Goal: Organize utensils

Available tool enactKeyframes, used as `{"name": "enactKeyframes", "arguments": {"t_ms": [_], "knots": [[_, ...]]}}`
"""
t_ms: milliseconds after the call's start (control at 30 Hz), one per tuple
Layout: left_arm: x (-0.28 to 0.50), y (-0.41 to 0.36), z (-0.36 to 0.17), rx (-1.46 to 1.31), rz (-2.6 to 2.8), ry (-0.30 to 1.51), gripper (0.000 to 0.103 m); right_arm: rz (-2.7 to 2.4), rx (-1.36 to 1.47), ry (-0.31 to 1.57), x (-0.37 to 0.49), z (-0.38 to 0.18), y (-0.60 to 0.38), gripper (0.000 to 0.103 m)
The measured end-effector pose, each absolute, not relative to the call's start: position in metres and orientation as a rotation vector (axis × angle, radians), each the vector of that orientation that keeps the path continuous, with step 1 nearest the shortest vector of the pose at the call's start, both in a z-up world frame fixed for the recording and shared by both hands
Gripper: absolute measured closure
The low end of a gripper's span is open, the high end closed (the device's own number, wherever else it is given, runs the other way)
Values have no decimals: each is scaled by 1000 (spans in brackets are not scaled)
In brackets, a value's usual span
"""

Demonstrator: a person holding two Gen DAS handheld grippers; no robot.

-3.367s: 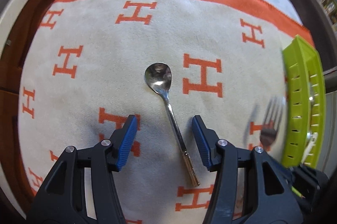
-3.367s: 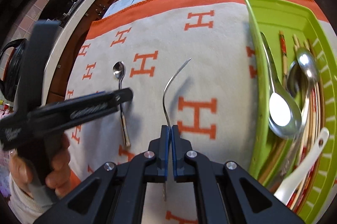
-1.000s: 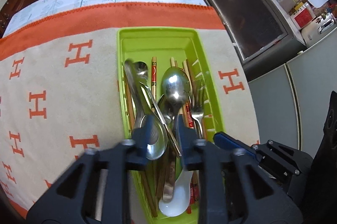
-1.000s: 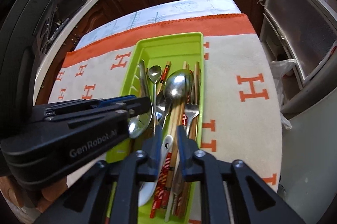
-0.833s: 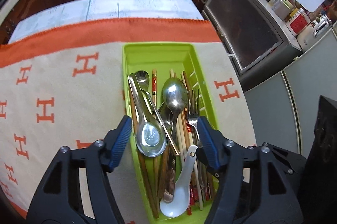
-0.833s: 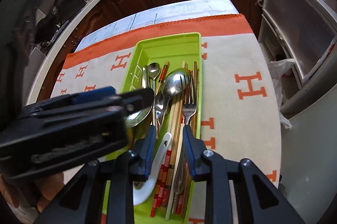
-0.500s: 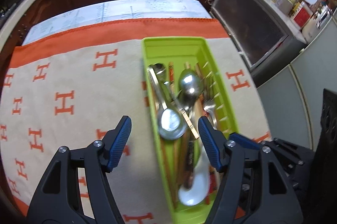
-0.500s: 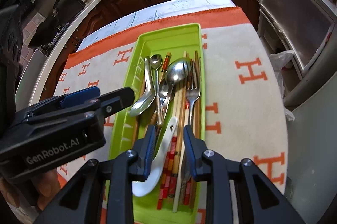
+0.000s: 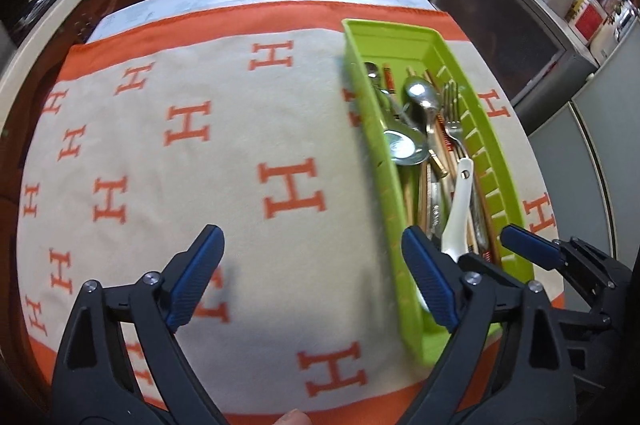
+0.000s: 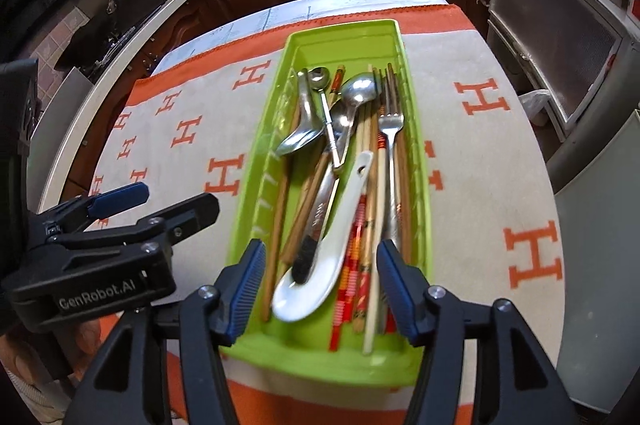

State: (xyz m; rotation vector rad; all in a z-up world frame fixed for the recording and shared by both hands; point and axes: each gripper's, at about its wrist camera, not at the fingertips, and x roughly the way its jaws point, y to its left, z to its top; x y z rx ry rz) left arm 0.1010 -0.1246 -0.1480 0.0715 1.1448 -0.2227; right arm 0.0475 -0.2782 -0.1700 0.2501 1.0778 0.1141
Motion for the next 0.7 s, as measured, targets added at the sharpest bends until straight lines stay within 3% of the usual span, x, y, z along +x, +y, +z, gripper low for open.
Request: {"name": "enactKeyframes", "arguments": {"t_ms": [400, 700], "knots": [[48, -48, -63, 74, -29, 923, 13, 180, 196, 887, 18, -91, -224, 44], [12, -12, -8, 52, 65, 825, 12, 212, 165, 762, 3, -44, -180, 35]]}}
